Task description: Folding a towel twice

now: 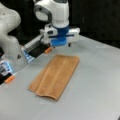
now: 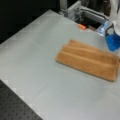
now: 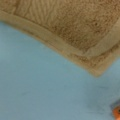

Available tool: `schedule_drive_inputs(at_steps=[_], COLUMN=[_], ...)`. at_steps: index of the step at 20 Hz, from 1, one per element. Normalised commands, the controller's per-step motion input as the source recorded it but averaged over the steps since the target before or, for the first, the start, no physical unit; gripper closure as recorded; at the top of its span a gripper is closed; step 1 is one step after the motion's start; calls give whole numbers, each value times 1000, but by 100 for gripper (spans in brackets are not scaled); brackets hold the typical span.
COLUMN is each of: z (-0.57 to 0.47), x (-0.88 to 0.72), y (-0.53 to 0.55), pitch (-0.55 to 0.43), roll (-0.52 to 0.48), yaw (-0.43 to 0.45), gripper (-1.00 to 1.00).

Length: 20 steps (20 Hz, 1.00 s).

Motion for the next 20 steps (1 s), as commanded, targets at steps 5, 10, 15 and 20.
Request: schedule_drive_inputs(at_steps=[5,10,15,20], z=[29,63,9,-24], x=[696,598,429,230], y=[143,210,230,239], pitch=[-90,84,147,213], roll=[-131,-203,-351,-463], yaw=[365,380,263,160], gripper=[-100,-100,-100,-100])
